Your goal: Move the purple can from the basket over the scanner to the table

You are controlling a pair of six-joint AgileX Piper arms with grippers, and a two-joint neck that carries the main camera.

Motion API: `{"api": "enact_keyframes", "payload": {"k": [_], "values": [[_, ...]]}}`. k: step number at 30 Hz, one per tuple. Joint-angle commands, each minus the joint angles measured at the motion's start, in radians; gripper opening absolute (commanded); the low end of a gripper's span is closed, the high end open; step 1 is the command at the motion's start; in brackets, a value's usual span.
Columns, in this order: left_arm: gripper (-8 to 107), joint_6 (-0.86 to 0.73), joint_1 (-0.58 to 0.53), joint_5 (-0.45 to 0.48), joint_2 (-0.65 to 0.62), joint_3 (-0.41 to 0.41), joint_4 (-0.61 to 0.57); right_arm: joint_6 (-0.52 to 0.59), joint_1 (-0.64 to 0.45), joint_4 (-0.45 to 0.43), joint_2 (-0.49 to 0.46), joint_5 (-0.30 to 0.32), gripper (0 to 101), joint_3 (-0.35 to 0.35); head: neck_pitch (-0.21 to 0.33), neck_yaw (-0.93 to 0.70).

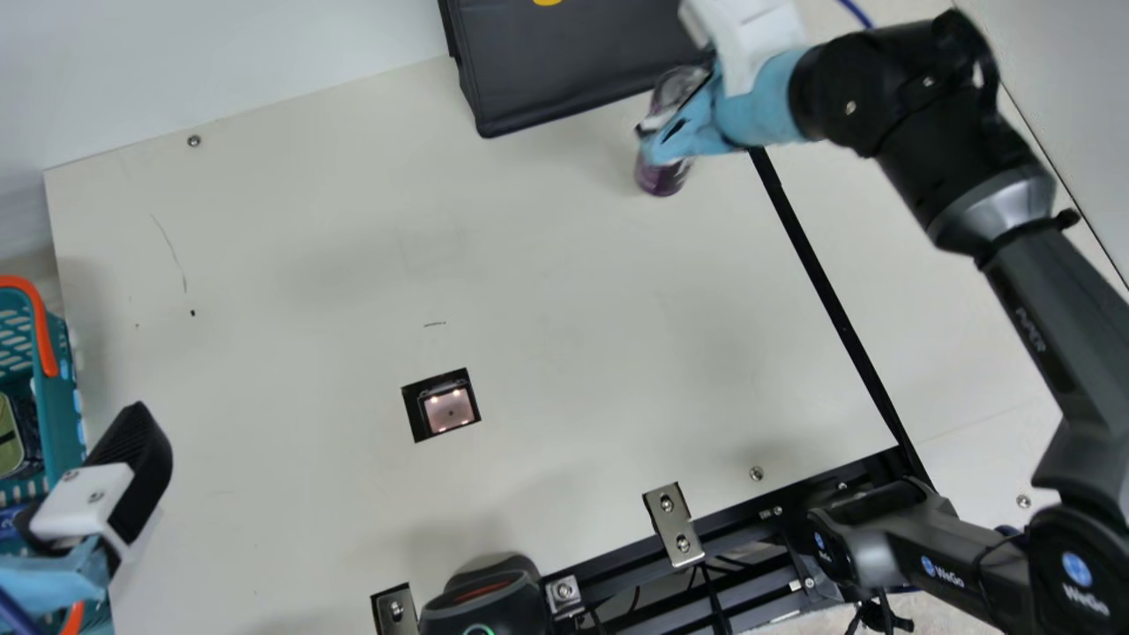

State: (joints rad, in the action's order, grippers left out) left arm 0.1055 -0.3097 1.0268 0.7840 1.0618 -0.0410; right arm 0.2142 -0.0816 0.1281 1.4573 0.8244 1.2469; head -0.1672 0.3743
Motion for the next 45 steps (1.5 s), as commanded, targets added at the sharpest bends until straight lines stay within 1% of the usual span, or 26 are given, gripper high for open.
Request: {"api": "enact_keyframes", "payload": {"k": [1,7,12,16,26,31,38,45], "values": [[90,0.0,0.0,0.0,0.0,0.0,0.0,-0.014,-0.097,-0.006,0.026,0.009,0,0.033,0.029,0.002],[90,0.0,0.0,0.0,0.0,0.0,0.0,-0.053,-0.202,-0.026,0.108,0.034,0,0.128,0.029,0.002],[90,0.0,0.0,0.0,0.0,0.0,0.0,-0.08,-0.268,-0.045,0.178,0.059,0,0.216,0.029,0.002],[90,0.0,0.0,0.0,0.0,0.0,0.0,-0.1,-0.312,-0.058,0.236,0.082,0,0.291,0.029,0.002],[90,0.0,0.0,0.0,0.0,0.0,0.0,-0.11,-0.408,-0.062,0.384,0.144,0,0.488,0.029,0.002],[90,0.0,0.0,0.0,0.0,0.0,0.0,-0.113,-0.443,-0.065,0.447,0.175,0,0.573,0.029,0.002],[90,0.0,0.0,0.0,0.0,0.0,0.0,-0.118,-0.481,-0.07,0.521,0.203,0,0.659,0.029,0.002],[90,0.0,0.0,0.0,0.0,0.0,0.0,-0.127,-0.499,-0.087,0.567,0.212,0,0.696,0.029,0.002]]}}
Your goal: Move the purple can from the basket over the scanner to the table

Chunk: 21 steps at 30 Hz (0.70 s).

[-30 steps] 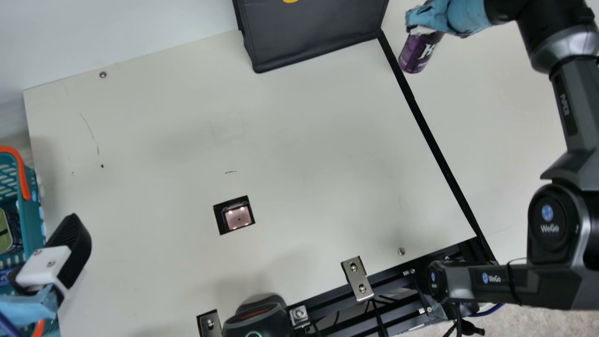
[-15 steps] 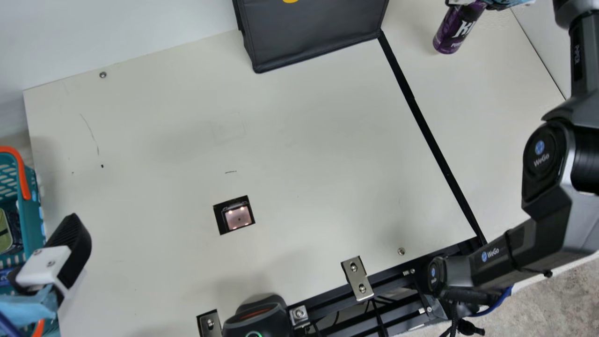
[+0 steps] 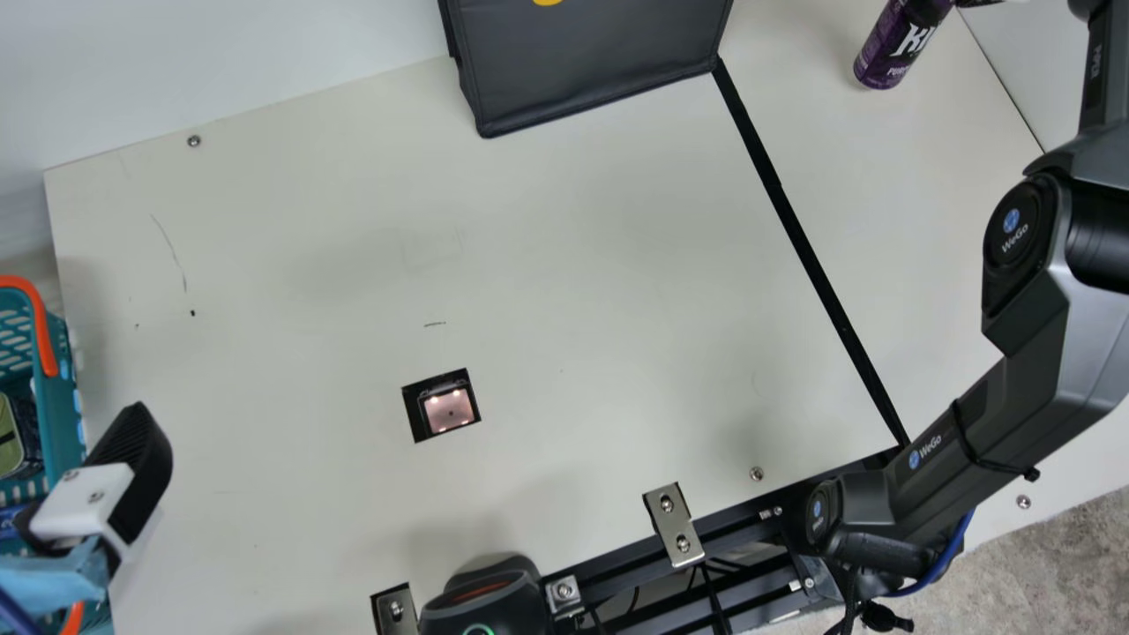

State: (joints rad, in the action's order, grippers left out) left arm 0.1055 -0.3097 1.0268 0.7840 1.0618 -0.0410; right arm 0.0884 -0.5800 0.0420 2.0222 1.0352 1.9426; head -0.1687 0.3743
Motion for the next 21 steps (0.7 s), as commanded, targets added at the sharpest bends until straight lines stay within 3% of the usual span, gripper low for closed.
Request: {"api": "enact_keyframes", "payload": {"k": [1,7,21], "values": [[90,0.0,0.0,0.0,0.0,0.0,0.0,-0.003,-0.002,-0.003,0.006,0.001,0,0.002,0.03,0.002],[90,0.0,0.0,0.0,0.0,0.0,0.0,-0.01,-0.006,-0.019,0.02,-0.009,0,-0.004,0.03,0.002],[90,0.0,0.0,0.0,0.0,0.0,0.0,-0.015,-0.011,-0.05,0.005,-0.056,46,-0.063,0.03,0.002]]}}
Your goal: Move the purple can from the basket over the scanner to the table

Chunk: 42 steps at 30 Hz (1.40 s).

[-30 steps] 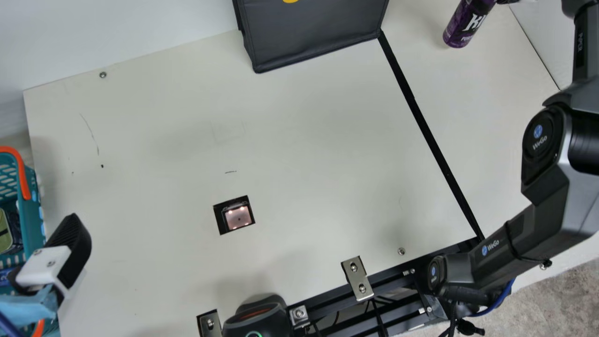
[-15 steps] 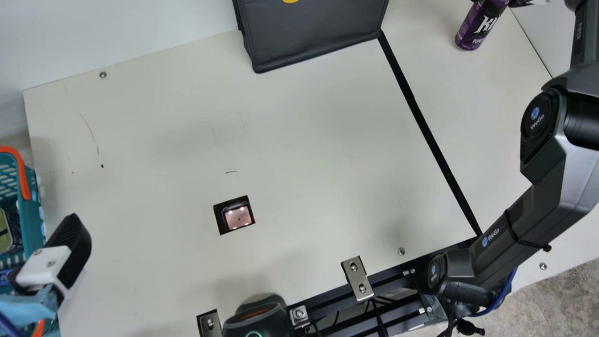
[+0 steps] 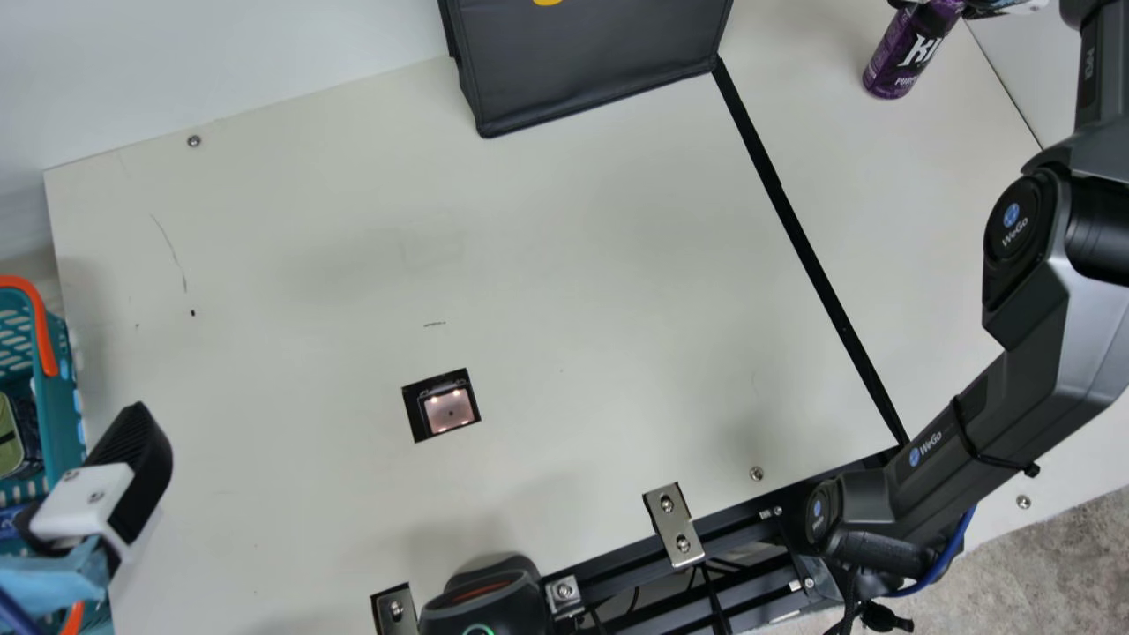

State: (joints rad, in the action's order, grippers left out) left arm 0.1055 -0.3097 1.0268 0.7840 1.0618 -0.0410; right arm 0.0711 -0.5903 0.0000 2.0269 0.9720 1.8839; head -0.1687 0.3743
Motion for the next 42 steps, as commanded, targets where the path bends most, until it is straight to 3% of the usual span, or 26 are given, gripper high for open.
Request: {"api": "enact_keyframes", "payload": {"k": [1,15,28,42], "values": [[90,0.0,0.0,0.0,0.0,0.0,0.0,0.003,-0.001,-0.009,-0.003,0.004,50,-0.009,0.03,0.002],[90,0.0,0.0,0.0,0.0,0.0,0.0,-0.001,-0.003,-0.028,-0.075,-0.048,95,-0.101,0.03,0.002],[90,0.0,0.0,0.0,0.0,0.0,0.0,-0.026,0.045,-0.06,-0.322,-0.113,95,-0.308,0.03,0.002],[90,0.0,0.0,0.0,0.0,0.0,0.0,-0.069,0.2,-0.1,-0.667,-0.035,95,-0.493,0.03,0.002]]}}
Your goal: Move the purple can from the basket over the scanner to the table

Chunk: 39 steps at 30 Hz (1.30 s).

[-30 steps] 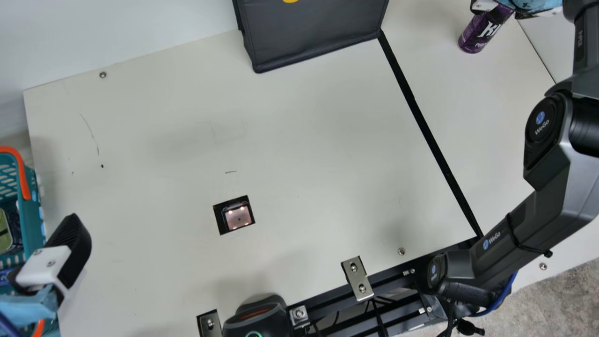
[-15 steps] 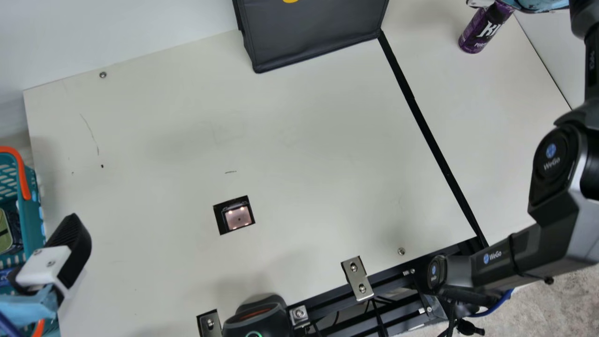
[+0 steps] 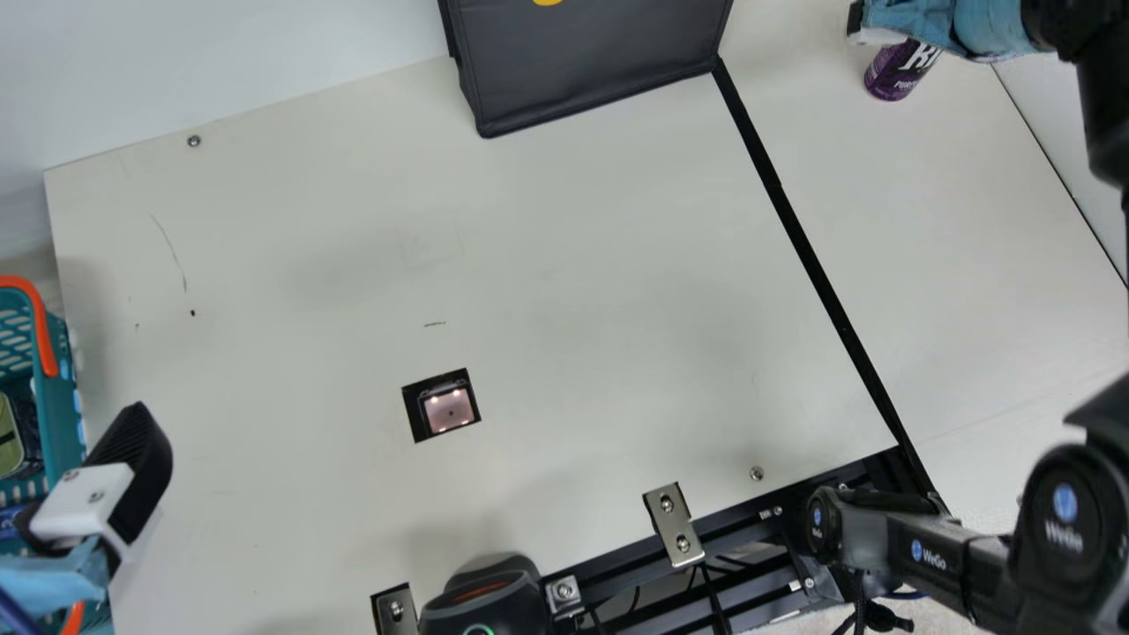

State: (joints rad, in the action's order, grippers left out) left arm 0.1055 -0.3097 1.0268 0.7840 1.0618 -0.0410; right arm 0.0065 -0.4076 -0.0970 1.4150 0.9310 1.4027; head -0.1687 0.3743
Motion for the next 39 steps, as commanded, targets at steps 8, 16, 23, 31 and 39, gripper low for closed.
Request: {"api": "enact_keyframes", "payload": {"k": [8,16,23,31,39], "values": [[90,-0.039,0.105,0.069,-0.01,0.053,0.006,-0.007,0.091,0.008,-0.149,0.061,95,-0.047,0.03,-0.138],[90,-0.092,0.245,0.162,-0.024,0.123,0.013,-0.007,0.179,0.028,-0.289,0.12,95,-0.084,0.03,-0.324],[90,-0.105,0.28,0.186,-0.027,0.141,0.015,-0.007,0.256,0.046,-0.412,0.172,95,-0.116,0.03,-0.347],[90,-0.105,0.28,0.184,-0.027,0.141,0.015,-0.007,0.344,0.066,-0.551,0.231,95,-0.153,0.03,-0.347],[90,-0.105,0.28,0.184,-0.027,0.141,0.015,-0.007,0.408,0.082,-0.648,0.282,95,-0.183,0.03,-0.347]]}}
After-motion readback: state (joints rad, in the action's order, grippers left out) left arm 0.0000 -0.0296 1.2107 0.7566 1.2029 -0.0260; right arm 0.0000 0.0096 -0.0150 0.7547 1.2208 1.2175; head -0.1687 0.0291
